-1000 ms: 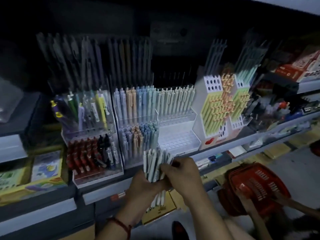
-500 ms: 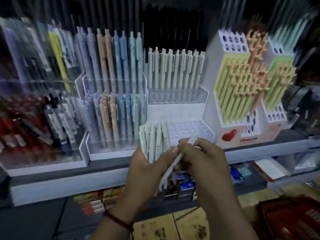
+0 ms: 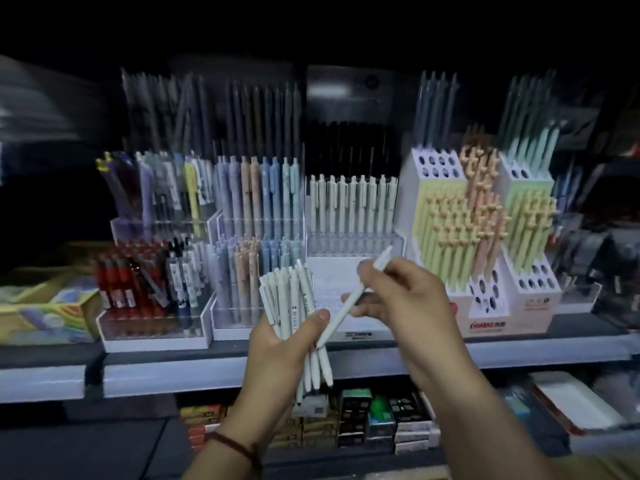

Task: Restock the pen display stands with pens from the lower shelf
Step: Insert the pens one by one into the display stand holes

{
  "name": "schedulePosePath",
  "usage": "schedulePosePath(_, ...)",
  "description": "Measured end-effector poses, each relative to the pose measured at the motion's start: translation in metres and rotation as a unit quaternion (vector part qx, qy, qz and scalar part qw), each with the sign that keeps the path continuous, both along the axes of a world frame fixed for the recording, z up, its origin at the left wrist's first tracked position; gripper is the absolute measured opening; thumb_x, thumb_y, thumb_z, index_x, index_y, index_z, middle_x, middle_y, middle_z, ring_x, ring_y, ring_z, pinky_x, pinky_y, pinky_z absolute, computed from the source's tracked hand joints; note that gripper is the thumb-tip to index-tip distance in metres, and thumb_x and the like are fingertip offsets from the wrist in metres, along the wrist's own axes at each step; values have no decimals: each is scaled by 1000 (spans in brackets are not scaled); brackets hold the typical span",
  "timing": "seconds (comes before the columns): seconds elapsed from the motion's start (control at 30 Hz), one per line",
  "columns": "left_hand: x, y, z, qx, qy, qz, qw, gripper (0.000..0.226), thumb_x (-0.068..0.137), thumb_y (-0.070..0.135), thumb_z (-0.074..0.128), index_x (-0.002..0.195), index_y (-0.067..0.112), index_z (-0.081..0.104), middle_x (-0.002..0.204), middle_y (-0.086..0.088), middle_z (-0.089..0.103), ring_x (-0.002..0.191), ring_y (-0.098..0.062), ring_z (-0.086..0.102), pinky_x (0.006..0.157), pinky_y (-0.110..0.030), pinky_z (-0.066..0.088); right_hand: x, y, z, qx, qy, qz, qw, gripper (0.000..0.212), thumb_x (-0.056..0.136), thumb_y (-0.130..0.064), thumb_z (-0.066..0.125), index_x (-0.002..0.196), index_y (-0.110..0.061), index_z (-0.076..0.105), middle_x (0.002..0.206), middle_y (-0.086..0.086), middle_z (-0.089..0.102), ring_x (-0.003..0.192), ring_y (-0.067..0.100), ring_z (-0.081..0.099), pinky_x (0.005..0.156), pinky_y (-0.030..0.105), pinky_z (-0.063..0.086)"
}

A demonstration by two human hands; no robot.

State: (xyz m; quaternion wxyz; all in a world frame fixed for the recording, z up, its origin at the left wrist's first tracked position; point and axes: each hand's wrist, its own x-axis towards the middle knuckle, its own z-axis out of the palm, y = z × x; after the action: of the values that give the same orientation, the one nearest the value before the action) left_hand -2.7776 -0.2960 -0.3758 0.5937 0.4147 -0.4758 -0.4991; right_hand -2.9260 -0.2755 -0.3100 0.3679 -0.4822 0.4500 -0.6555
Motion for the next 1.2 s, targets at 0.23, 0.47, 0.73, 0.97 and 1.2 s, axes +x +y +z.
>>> schedulePosePath(0.23, 22, -22, 3, 35, 0, 19, 999, 56, 60, 46, 84, 110, 25, 69, 84, 7, 78, 77, -12, 74, 77, -39, 57, 3, -112, 67, -122, 97, -167, 974, 12, 88, -8, 78, 82, 1, 72, 78, 15, 74, 69, 24, 76, 68, 39, 65)
schedulePosePath(0.47, 26, -39, -14, 49, 11, 22, 999, 60, 54, 47, 84, 110, 29, 69, 87, 18, 78, 76, 0, 72, 78, -31, 54, 21, -195, 60, -118, 254, -211, 936, 24, 89, -20, 77, 77, -3, 65, 71, 12, 70, 69, 29, 73, 68, 49, 60)
schedulePosePath(0.73, 35, -42, -24, 58, 15, 8, 998, 48, 62, 35, 84, 106, 26, 68, 78, 19, 77, 70, 1, 71, 58, -16, 53, 18, -201, 85, -105, 375, -204, 898, 37, 90, -19, 78, 78, 11, 59, 79, 27, 70, 72, 34, 74, 71, 43, 62)
schedulePosePath(0.97, 40, -39, -20, 41, 23, 12, 999, 39, 66, 33, 84, 102, 26, 67, 77, 19, 76, 69, 3, 71, 55, -14, 51, 21, -201, 71, -15, 447, -146, 882, 45, 86, -26, 82, 85, 16, 66, 80, 30, 72, 71, 39, 74, 71, 49, 63)
schedulePosePath(1.2, 40, -38, -14, 25, 29, 7, 999, 55, 59, 40, 83, 109, 26, 69, 89, 14, 79, 80, -3, 74, 74, -28, 53, 20, -201, 51, 1, 424, -141, 894, 38, 87, -27, 82, 79, 8, 69, 73, 22, 73, 65, 32, 73, 74, 47, 63)
